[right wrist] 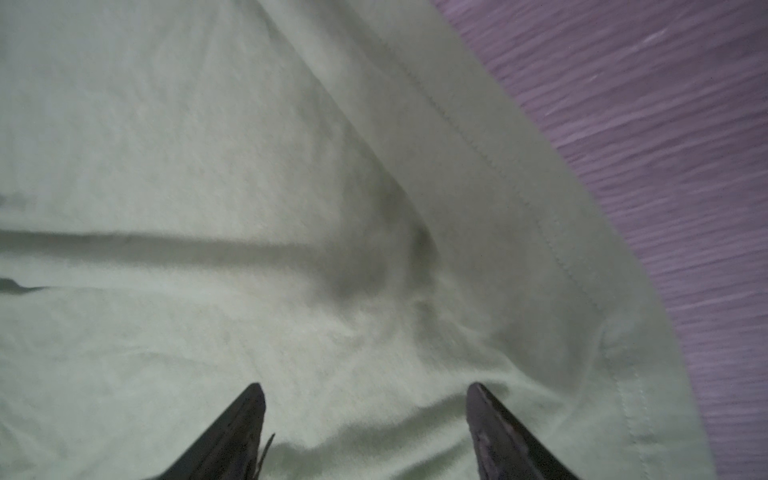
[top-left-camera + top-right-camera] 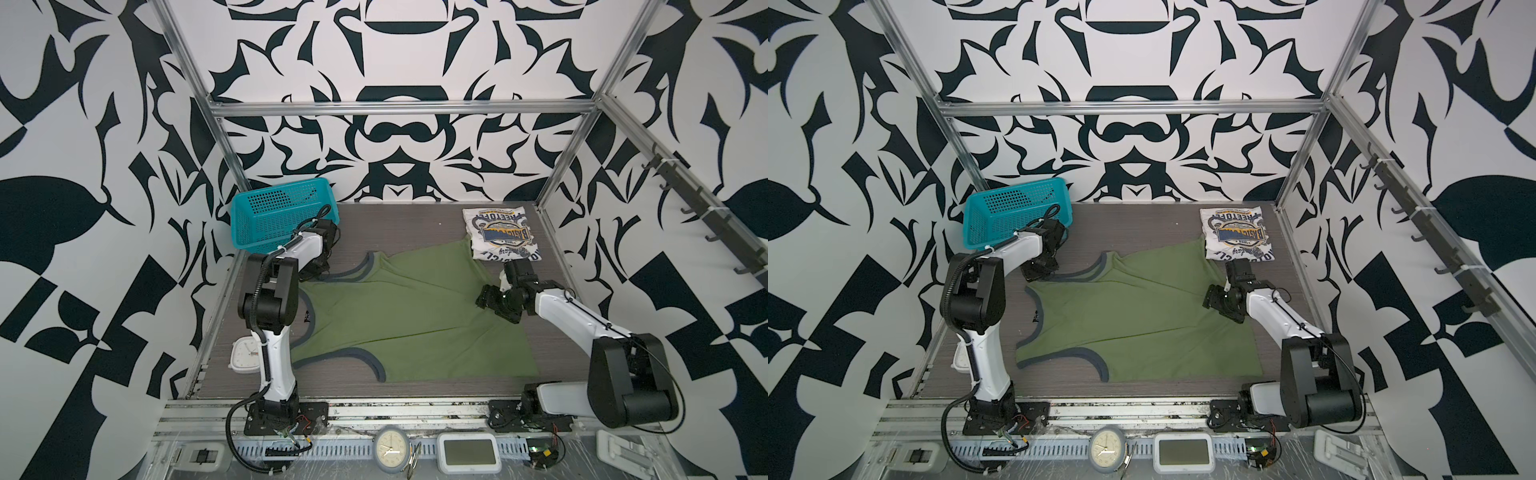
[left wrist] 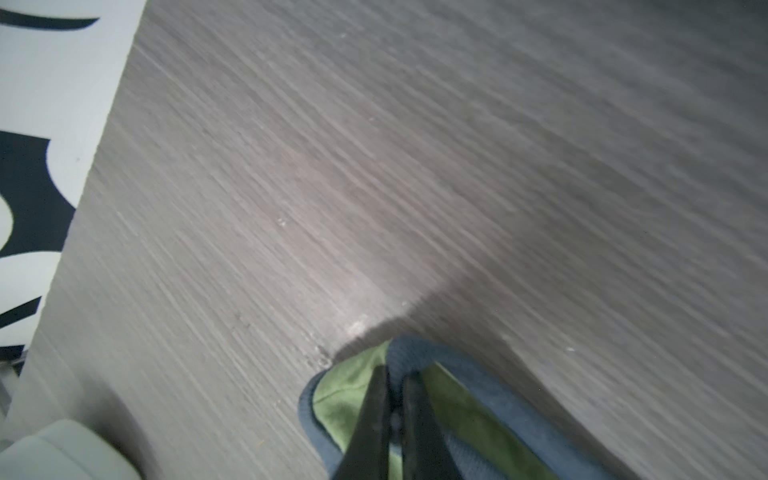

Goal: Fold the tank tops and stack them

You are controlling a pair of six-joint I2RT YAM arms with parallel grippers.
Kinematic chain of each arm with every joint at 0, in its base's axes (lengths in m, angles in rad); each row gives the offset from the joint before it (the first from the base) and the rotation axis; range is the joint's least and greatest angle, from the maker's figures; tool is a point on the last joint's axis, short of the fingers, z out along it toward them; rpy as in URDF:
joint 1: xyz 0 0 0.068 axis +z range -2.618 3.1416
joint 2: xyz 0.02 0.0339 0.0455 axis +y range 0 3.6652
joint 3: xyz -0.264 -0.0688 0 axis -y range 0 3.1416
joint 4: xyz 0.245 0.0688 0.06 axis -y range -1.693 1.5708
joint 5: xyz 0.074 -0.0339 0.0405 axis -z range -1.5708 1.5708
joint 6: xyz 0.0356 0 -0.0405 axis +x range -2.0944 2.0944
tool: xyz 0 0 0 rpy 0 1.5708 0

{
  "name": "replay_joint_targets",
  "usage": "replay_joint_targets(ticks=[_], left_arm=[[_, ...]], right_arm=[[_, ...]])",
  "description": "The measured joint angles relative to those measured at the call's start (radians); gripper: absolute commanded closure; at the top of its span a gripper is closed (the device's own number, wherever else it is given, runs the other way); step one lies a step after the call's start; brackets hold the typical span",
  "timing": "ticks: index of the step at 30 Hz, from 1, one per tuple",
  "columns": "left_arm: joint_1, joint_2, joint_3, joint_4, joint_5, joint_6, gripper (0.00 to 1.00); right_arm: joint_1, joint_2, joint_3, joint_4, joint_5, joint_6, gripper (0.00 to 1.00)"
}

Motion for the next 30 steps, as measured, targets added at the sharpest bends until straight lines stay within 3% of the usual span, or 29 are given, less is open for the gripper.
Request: replay_joint_targets(ticks=[13, 16, 20, 23, 26, 30], left_arm=[[0.09, -0.127, -0.068, 0.045, -0.004, -0.061, 0.9], [0.1, -0.127, -0.069, 0.046, -0.004, -0.068, 0.8], [0.102, -0.127, -0.069, 0.04, -0.017, -0.067, 0.53], [0.086, -0.143, -0.077, 0.039, -0.039, -0.066, 0.41], [0.042, -0.207, -0.092, 0.034, -0.05, -0.058, 0.38], [-0.093, -0.306, -0.079, 0.052, -0.019, -0.035, 0.39]], right_arm=[[0.0, 0.052, 0.0, -0.002, 0.036, -0.001, 0.22], [0.0, 0.051, 0.0, -0.002, 0.033, -0.005, 0.22], [0.0, 0.035, 0.002, -0.003, 0.017, -0.016, 0.22], [0.0, 0.013, 0.015, -0.01, 0.011, -0.026, 0.22], [0.0, -0.006, 0.04, -0.014, 0.012, -0.034, 0.22], [0.0, -0.002, 0.084, -0.012, 0.011, -0.04, 0.23]])
